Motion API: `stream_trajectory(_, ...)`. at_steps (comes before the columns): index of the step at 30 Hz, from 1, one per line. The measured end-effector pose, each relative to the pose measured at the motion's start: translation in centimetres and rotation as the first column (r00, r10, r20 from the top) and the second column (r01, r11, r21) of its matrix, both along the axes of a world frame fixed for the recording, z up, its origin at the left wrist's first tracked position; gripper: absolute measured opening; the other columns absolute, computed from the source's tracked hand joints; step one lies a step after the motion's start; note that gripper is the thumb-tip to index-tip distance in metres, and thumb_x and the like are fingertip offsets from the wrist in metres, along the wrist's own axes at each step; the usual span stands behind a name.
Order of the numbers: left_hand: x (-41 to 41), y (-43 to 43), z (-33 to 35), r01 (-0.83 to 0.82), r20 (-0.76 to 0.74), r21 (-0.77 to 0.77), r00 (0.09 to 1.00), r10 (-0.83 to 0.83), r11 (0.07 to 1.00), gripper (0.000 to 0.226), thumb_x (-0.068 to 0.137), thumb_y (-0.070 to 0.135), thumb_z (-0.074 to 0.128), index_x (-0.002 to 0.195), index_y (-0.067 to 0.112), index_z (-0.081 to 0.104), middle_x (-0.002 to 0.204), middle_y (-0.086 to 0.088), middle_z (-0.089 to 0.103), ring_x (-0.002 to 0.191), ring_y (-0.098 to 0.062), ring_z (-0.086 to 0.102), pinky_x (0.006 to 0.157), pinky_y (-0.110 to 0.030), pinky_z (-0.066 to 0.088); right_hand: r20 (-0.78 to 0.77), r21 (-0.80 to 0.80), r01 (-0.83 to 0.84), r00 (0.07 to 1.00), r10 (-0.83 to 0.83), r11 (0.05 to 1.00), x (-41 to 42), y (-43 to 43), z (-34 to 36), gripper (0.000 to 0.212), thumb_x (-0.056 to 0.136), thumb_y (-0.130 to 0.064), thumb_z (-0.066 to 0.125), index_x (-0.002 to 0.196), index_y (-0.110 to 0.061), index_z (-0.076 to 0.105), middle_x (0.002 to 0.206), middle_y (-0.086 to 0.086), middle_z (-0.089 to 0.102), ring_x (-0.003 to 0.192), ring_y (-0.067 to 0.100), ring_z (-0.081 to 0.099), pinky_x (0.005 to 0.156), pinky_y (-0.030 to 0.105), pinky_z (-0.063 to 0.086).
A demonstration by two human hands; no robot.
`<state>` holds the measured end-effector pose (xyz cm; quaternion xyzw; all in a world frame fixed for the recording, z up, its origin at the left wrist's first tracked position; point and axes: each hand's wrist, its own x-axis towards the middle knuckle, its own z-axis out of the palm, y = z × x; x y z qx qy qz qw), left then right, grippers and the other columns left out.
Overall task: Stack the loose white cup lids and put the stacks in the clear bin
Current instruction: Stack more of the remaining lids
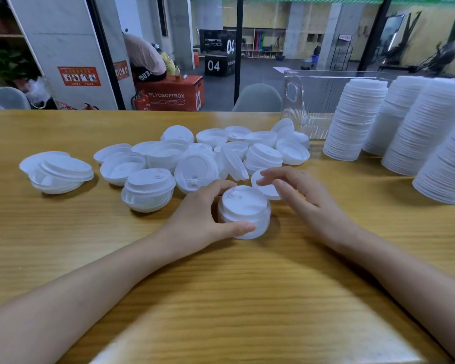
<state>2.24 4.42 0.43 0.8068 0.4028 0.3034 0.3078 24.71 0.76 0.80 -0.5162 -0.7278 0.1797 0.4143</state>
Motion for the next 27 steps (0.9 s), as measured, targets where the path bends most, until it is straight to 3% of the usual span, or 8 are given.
stream_trajectory(2,-0.1,0.0,-0.1,0.005,-0.017,0.001,1.0,-0.005,1.0,0.067,0.065,0.042,0.087,0.122,0.036,0.053,0.116,0.025,0.061,0.107,0.014,0.053,0.086,-0.001,0.037,-0.003,0.017,0.035,0.999,-0.035,0.999,0.2,0.2,0.1,0.038,0.093,-0.055,0.038,0.12,-0.039,0.058,0.114,-0.028,0.065,0.12,0.007,0.049,0.096,0.02,0.037)
stream_trajectory(6,-0.2,0.0,-0.1,0.02,-0.046,0.021,0.999,-0.019,1.0,0.072,0.064,0.045,0.089,0.125,0.034,0.052,0.121,0.021,0.06,0.114,0.008,0.053,0.092,-0.005,0.037,0.015,0.048,0.168,0.986,-0.168,0.985,1.1,0.9,0.1,0.036,0.094,-0.047,0.048,0.123,-0.03,0.061,0.118,-0.021,0.063,0.118,0.007,0.047,0.092,0.01,0.033)
stream_trajectory(8,-0.3,0.0,-0.1,0.031,-0.065,0.028,0.998,-0.029,0.999,0.074,0.063,0.047,0.088,0.126,0.035,0.051,0.122,0.022,0.059,0.115,0.008,0.052,0.096,-0.009,0.038,0.098,0.028,0.231,0.967,-0.233,0.972,1.8,1.2,0.0,0.038,0.094,-0.043,0.059,0.13,-0.028,0.057,0.125,-0.017,0.057,0.123,0.011,0.041,0.098,0.017,0.029)
stream_trajectory(13,-1.2,0.0,0.1,0.061,-0.114,0.04,0.992,-0.056,0.997,0.09,0.052,0.069,0.081,0.131,0.039,0.048,0.127,0.025,0.055,0.12,0.01,0.047,0.101,-0.012,0.037,0.24,-0.116,0.284,0.938,-0.251,0.952,2.1,1.9,-0.2,0.07,0.08,-0.049,0.074,0.141,-0.034,0.043,0.127,-0.022,0.045,0.131,0.009,0.027,0.112,0.036,0.026)
stream_trajectory(17,-2.0,-0.3,0.5,0.097,-0.11,0.026,0.99,-0.094,0.995,0.095,0.055,0.067,0.08,0.137,0.04,0.041,0.134,0.027,0.047,0.123,0.017,0.04,0.094,0.002,0.028,0.241,-0.092,0.303,0.931,-0.274,0.948,2.2,2.3,-0.6,0.076,0.075,-0.048,0.078,0.14,-0.032,0.043,0.132,-0.012,0.054,0.13,0.015,0.033,0.111,0.043,0.029)
stream_trajectory(21,-2.9,-0.6,0.5,0.105,-0.09,0.151,0.992,-0.092,0.983,0.074,0.063,0.07,0.068,0.129,0.045,0.046,0.129,0.031,0.049,0.123,0.014,0.042,0.095,0.001,0.029,0.157,-0.07,0.264,0.955,-0.251,0.962,2.6,1.9,0.2,0.079,0.073,-0.037,0.082,0.139,-0.035,0.04,0.125,-0.01,0.054,0.125,0.016,0.039,0.1,0.031,0.031)
stream_trajectory(24,-3.8,-0.8,0.4,0.157,-0.093,0.262,0.986,-0.138,0.952,0.059,0.077,0.059,0.066,0.13,0.04,0.051,0.131,0.025,0.051,0.129,0.0,0.044,0.104,-0.01,0.032,0.149,-0.07,0.147,0.98,-0.135,0.987,3.2,0.9,1.5,0.081,0.07,-0.03,0.086,0.134,-0.04,0.037,0.125,-0.011,0.049,0.121,0.011,0.046,0.105,0.032,0.037)
stream_trajectory(27,-4.1,-1.0,0.0,0.214,-0.145,0.323,0.974,-0.175,0.922,0.046,0.084,0.054,0.062,0.127,0.038,0.056,0.135,0.022,0.047,0.132,-0.005,0.042,0.107,-0.013,0.029,0.212,-0.11,0.028,0.977,-0.004,0.994,3.4,-0.3,2.1,0.083,0.062,-0.044,0.078,0.133,-0.049,0.036,0.127,-0.015,0.047,0.122,0.003,0.048,0.108,0.033,0.04)
